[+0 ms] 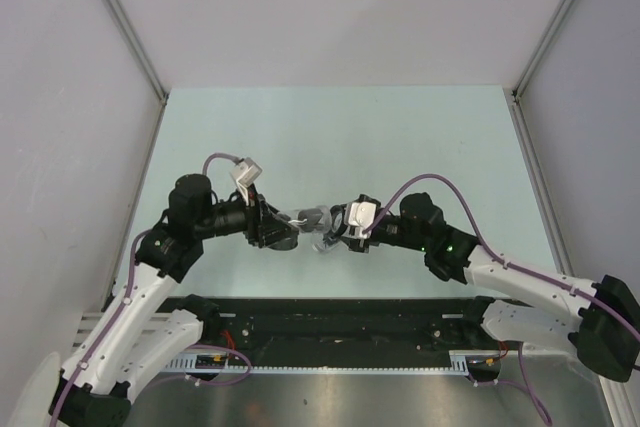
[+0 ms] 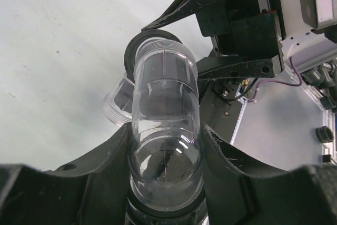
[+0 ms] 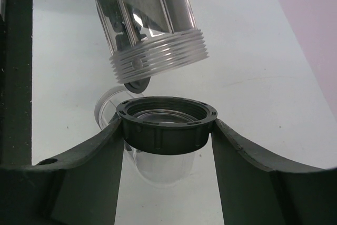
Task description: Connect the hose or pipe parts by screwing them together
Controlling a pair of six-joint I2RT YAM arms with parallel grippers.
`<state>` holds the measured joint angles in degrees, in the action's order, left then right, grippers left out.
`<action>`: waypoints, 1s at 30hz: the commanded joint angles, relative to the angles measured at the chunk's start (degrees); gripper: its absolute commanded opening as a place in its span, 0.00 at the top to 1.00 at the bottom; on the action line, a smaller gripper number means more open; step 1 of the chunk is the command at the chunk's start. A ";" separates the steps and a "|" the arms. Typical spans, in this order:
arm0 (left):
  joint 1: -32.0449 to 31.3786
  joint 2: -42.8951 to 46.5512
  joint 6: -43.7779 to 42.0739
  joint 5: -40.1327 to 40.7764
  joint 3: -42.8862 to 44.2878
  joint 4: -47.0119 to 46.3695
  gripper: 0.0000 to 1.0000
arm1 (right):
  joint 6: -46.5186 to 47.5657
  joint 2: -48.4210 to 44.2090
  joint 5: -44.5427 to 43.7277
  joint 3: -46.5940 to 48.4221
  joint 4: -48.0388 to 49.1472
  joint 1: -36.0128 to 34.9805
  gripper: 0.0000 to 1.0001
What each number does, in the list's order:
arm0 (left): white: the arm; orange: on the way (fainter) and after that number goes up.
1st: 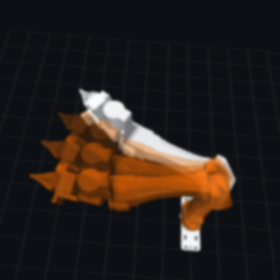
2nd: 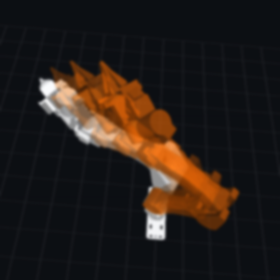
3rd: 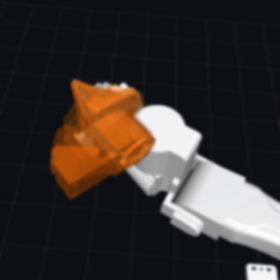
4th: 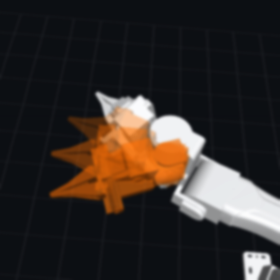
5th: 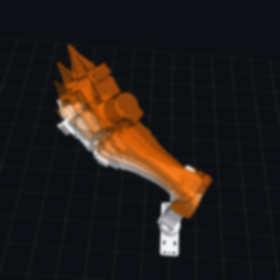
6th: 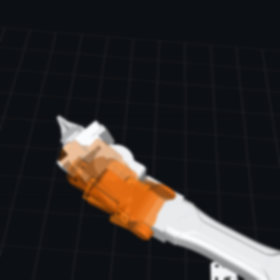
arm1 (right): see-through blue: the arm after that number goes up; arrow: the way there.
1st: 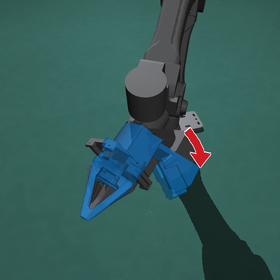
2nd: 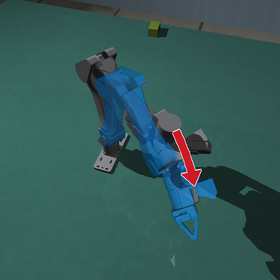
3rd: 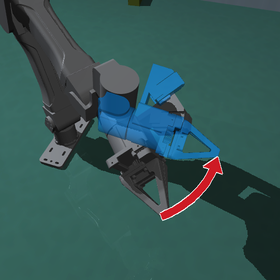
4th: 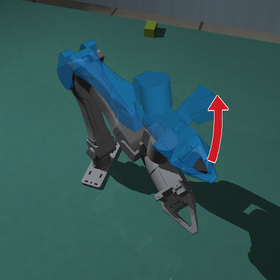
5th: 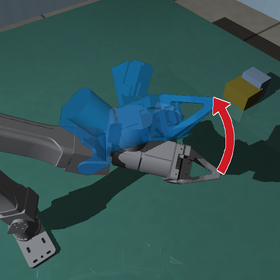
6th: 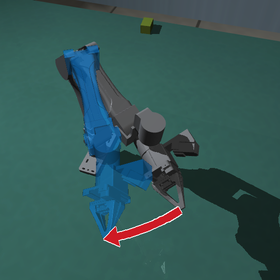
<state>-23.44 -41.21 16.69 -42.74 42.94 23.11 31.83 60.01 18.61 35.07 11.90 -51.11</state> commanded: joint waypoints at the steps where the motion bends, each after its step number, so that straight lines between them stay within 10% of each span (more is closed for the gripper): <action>1: 0.33 0.17 1.50 -4.80 1.18 -2.55 1.00 | -1.25 -3.84 -0.68 1.67 0.58 -1.18 0.62; 30: -0.55 -11.08 2.39 -9.82 5.49 -0.53 1.00 | 2.44 -4.46 -1.82 3.25 -4.08 -5.05 0.62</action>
<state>-23.49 -51.62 19.51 -49.78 45.65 23.24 32.75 55.53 18.48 35.24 5.43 -55.48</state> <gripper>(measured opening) 0.518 0.643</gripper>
